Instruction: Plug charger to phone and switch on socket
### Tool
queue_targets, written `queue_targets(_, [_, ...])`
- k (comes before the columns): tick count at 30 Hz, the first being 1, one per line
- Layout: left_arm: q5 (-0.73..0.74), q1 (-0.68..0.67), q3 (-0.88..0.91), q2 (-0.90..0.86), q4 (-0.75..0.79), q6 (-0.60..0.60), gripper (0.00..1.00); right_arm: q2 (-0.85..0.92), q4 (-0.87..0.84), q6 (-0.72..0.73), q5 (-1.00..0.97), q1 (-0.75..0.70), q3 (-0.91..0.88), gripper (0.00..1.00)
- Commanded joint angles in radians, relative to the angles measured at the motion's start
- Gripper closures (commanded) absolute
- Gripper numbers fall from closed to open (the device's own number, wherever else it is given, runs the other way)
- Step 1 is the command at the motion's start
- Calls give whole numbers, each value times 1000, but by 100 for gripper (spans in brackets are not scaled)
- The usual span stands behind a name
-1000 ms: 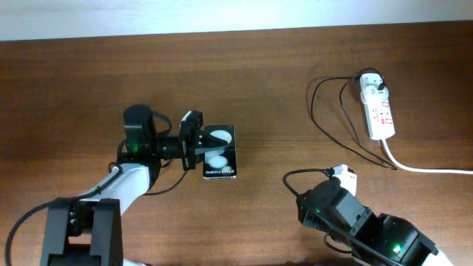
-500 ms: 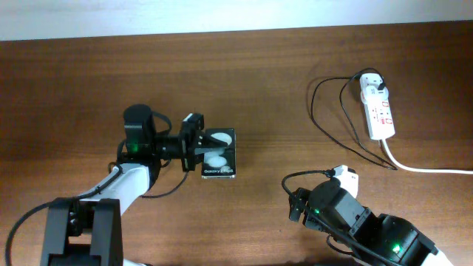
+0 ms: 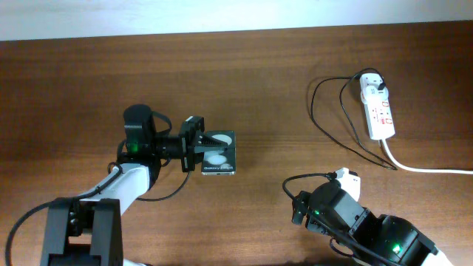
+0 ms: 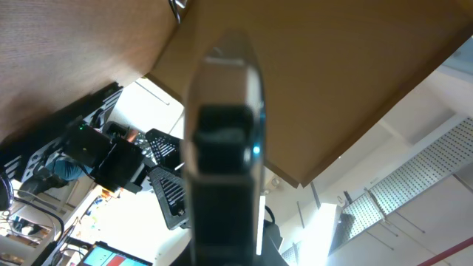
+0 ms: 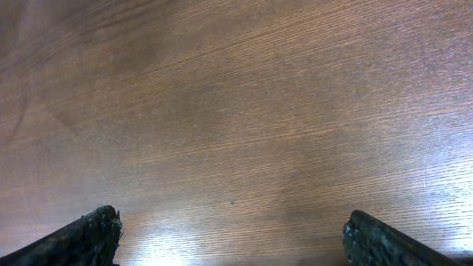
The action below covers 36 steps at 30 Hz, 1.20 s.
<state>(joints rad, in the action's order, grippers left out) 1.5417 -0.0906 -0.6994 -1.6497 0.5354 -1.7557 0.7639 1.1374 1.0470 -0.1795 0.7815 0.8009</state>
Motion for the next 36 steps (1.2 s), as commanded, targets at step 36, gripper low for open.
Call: queue_targets(36, [31, 2, -19, -5, 6, -1, 100, 1008, 169, -259, -102, -476, 1036, 1])
